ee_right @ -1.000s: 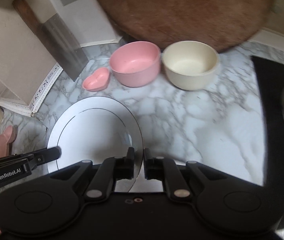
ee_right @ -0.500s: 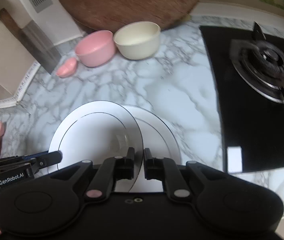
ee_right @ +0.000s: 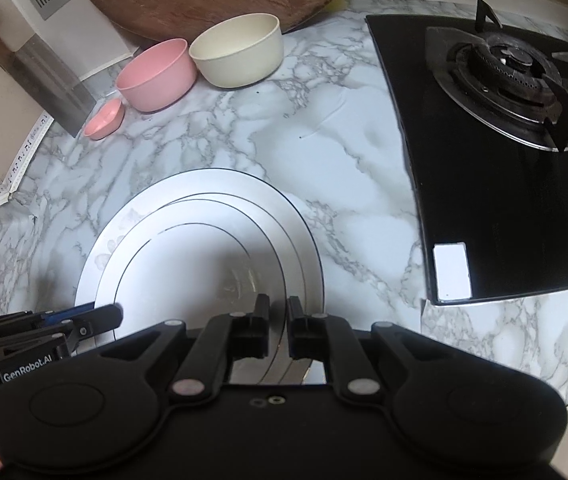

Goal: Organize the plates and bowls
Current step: 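Open both grippers to release the small plate on the stack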

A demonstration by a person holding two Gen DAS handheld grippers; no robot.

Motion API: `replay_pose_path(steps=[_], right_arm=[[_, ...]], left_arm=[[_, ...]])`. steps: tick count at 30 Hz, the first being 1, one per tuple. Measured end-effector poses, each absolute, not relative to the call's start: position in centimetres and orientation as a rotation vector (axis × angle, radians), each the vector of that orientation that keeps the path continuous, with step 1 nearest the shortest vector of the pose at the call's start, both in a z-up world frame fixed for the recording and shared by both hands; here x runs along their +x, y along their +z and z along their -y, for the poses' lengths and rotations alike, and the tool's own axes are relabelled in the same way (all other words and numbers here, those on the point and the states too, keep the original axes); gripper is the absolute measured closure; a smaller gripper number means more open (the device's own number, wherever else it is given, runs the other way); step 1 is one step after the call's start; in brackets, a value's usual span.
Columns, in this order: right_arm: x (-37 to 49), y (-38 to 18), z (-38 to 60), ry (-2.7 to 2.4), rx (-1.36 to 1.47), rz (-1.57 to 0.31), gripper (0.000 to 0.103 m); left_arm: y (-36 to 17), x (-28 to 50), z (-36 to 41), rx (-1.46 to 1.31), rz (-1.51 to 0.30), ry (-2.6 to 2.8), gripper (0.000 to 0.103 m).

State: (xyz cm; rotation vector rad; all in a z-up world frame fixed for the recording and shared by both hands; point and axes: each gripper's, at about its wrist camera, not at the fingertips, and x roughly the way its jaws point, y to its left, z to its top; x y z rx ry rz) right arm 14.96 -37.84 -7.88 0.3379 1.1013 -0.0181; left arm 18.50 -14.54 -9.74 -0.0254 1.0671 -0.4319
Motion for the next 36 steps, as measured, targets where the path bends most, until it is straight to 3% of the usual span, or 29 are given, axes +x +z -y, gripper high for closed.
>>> replay_pose_path(steps=[20, 22, 25, 30, 36], right_arm=[[15.2, -7.9, 38.1, -0.002, 0.306, -1.105, 0.097], [15.2, -7.9, 38.1, -0.013, 0.287, -1.107, 0.103], [15.2, -7.8, 38.0, -0.013, 0.262, -1.106, 0.103], [14.9, -7.0, 37.3, -0.005, 0.226, -1.09, 0.088], [14.1, -5.1, 35.8, 0.035, 0.191, -1.045, 0.082]], left_arm=[[-9.7, 19.2, 14.4, -0.043, -1.099, -0.45, 0.087], [-9.5, 19.1, 14.3, -0.034, -1.09, -0.449, 0.087], [-9.4, 18.9, 14.0, -0.037, -1.085, -0.454, 0.087], [-8.6, 18.1, 13.5, -0.03, -1.053, -0.453, 0.087], [-6.6, 16.9, 12.7, -0.034, -0.993, -0.463, 0.086]])
